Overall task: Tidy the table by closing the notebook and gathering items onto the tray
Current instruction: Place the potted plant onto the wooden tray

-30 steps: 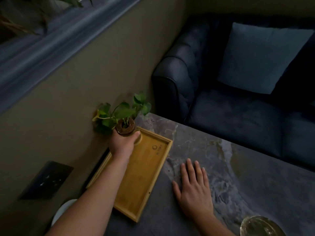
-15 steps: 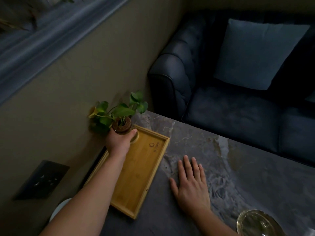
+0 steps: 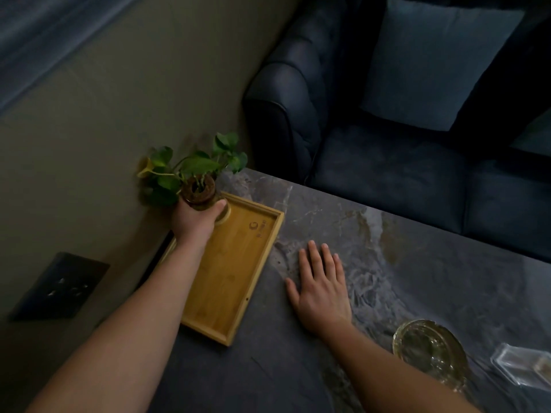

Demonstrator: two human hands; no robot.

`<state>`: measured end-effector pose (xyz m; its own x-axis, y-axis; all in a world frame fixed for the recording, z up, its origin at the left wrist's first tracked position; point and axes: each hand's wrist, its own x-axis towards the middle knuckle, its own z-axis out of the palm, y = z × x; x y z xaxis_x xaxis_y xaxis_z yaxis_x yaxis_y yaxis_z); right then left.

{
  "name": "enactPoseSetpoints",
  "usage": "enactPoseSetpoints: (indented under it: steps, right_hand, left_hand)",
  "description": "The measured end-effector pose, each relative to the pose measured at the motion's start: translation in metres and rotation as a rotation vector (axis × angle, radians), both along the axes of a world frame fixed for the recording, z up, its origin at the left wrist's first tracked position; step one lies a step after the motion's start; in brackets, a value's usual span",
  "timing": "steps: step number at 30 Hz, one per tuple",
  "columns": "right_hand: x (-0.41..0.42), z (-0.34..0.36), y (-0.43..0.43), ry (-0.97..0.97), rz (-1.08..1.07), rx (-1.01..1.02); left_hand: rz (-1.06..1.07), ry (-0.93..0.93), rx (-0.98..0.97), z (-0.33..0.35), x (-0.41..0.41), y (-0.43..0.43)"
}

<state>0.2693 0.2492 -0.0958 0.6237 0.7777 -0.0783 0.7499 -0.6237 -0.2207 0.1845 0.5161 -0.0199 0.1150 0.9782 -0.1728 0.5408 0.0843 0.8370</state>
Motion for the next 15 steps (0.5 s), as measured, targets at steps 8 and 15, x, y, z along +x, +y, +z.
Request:
enactPoseSetpoints:
  steps: [8,15]
  right_hand:
    - [0.001,0.001,0.0,-0.002,0.007,-0.008]
    - [0.001,0.003,0.0,0.005,0.012,-0.013]
  left_hand:
    - [-0.005,-0.011,-0.022,0.004,-0.003,-0.011]
    - [-0.004,0.003,0.013,0.013,-0.031,-0.09]
